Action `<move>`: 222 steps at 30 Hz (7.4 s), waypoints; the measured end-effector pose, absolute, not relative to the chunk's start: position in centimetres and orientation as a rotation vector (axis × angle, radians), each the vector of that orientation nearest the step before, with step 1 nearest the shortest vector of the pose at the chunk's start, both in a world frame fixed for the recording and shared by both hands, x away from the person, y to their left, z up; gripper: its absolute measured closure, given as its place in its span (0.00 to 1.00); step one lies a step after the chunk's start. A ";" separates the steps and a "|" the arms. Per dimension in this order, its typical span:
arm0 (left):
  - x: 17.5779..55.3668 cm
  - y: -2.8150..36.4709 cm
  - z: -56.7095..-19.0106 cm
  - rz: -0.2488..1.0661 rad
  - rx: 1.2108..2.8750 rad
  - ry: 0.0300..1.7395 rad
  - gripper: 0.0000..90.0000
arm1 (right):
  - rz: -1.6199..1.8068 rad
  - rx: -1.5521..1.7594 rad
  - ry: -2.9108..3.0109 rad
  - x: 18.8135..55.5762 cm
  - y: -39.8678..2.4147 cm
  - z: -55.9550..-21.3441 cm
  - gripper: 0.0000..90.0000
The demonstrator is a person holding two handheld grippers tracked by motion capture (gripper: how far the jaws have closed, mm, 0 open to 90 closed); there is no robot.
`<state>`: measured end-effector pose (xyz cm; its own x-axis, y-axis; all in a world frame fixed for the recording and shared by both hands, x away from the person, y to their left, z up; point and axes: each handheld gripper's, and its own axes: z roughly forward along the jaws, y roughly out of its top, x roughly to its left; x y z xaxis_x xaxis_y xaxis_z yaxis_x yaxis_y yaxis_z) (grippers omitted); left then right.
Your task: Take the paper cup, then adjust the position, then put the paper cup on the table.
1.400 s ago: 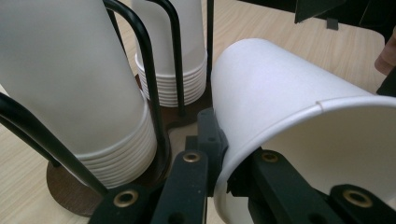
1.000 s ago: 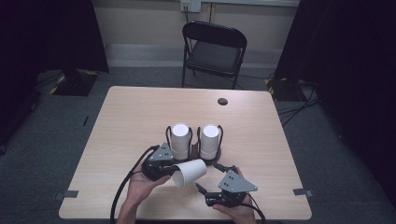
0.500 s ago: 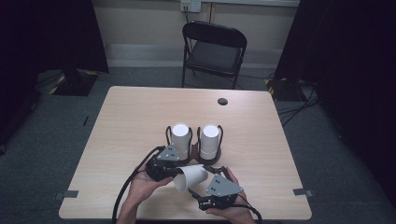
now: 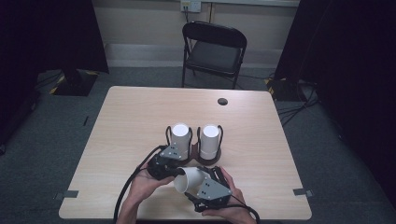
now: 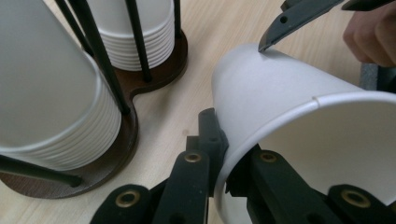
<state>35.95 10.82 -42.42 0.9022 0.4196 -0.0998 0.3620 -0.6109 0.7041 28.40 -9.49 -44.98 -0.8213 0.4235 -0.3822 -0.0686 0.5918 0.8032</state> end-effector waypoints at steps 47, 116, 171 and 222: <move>36.4 10.5 -43.9 -0.033 2.218 0.612 0.96 | 1.194 0.249 2.241 29.0 -7.6 -45.4 0.26; 34.1 15.0 -47.0 0.376 1.729 0.789 0.20 | 1.478 0.783 2.015 31.5 -15.2 -45.0 0.26; 31.7 16.6 -49.8 0.667 1.553 0.858 0.18 | 1.418 1.046 1.698 39.8 -21.6 -43.6 0.26; 31.6 16.6 -49.9 0.673 1.540 0.857 0.18 | 1.316 1.180 1.743 44.6 -22.6 -48.9 0.26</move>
<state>31.56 16.57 -49.85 0.5629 0.8250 -0.0504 0.1470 -0.0400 0.9883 44.65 -22.61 -48.92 -0.3856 0.9224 0.0210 0.2730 0.0923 0.9576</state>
